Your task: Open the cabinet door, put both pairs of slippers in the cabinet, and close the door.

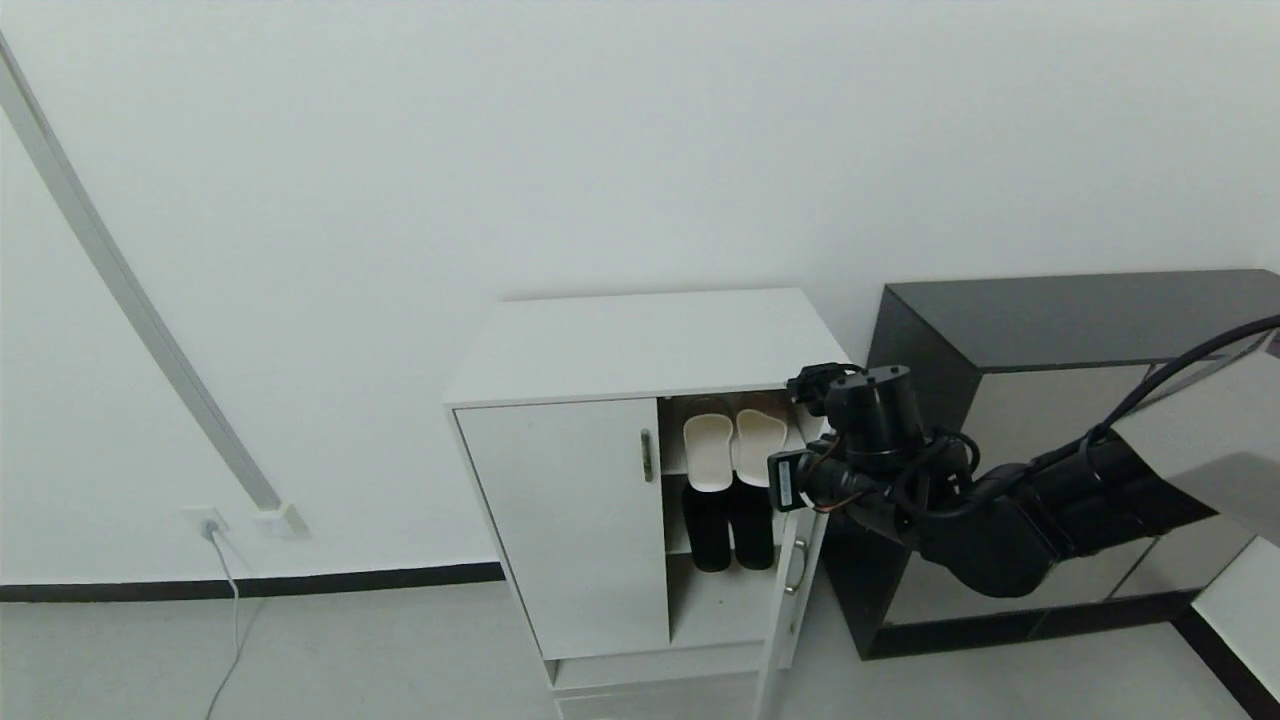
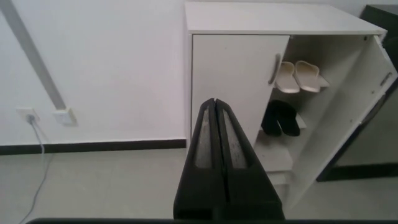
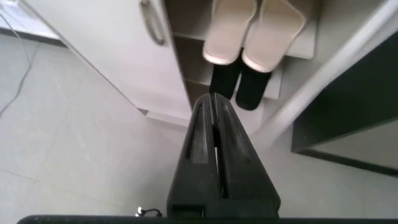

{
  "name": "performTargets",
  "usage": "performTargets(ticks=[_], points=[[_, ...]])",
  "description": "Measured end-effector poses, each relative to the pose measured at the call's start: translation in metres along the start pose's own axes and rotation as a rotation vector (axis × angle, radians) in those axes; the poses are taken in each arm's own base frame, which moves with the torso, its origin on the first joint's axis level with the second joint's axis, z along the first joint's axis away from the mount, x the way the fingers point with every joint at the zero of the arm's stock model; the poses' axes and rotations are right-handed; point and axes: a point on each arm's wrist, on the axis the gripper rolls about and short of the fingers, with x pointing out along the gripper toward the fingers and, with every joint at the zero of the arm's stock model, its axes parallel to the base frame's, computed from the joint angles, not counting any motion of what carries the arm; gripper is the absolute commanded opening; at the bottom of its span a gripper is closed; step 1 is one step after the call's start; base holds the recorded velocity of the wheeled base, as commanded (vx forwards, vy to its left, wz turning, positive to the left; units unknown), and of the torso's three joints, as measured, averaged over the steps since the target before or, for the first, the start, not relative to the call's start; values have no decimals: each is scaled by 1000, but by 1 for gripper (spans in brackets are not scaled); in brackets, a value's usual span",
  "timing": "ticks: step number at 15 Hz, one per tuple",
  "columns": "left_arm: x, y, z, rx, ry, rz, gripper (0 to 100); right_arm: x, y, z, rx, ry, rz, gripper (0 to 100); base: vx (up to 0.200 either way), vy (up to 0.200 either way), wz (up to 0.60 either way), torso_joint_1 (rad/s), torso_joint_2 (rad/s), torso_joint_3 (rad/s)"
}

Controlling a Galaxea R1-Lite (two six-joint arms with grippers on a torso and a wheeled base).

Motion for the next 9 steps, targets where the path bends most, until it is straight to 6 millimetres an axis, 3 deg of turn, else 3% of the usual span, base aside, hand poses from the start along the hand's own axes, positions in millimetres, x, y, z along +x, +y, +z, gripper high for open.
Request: performTargets(ticks=[3, 9], points=[[0, 0, 0, 0, 0, -1, 0, -5, -4, 2, -11, -14, 2, 0, 0, 0, 0, 0, 0, 0], [0, 0, 0, 1, 0, -1, 0, -44, -25, -13, -49, 41, -32, 0, 0, 0, 0, 0, 0, 0]])
